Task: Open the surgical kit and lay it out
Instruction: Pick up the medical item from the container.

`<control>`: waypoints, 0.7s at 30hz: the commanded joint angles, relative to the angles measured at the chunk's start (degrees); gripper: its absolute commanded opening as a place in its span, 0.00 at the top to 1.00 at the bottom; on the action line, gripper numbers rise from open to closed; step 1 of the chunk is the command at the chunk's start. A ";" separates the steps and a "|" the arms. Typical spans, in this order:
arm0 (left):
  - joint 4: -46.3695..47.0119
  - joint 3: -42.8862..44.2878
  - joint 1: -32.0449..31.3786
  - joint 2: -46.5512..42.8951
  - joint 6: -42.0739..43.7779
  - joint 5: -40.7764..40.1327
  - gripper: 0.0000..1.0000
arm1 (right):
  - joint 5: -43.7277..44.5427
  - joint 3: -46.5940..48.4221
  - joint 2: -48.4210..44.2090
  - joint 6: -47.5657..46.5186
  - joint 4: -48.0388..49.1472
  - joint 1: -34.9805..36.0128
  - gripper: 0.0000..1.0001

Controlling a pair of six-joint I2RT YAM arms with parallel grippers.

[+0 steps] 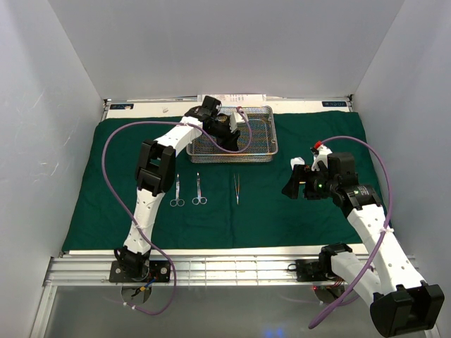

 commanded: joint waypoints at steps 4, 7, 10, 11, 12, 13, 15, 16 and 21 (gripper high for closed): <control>-4.80 1.24 0.21 -2.65 7.39 5.84 0.47 | -1.18 1.08 -0.67 -0.64 1.00 0.25 0.08; -6.28 1.77 0.21 -2.21 10.01 6.19 0.48 | -1.18 0.99 -0.67 -0.64 0.83 0.25 0.08; -7.08 1.77 0.29 -1.68 11.43 7.07 0.48 | -1.00 0.99 -0.76 -0.73 0.74 0.25 0.08; -7.34 1.86 0.21 -1.50 12.39 7.42 0.48 | -1.00 0.90 -0.67 -0.73 0.65 0.25 0.08; -7.60 1.77 0.29 -1.24 12.84 7.77 0.48 | -1.00 0.99 -0.67 -0.73 0.65 0.25 0.08; -7.87 1.60 0.29 -1.07 13.63 7.95 0.49 | -0.91 0.99 -0.59 -0.82 0.57 0.25 0.08; -8.31 1.33 0.29 -0.71 14.51 8.21 0.49 | -0.91 1.08 -0.41 -0.82 0.56 0.25 0.08; -8.57 1.24 0.29 -0.71 14.86 8.39 0.49 | -0.83 0.99 -0.32 -0.82 0.56 0.25 0.08; -10.07 0.80 0.29 -0.62 18.99 10.06 0.50 | -0.91 0.81 -0.15 -0.82 0.74 0.25 0.08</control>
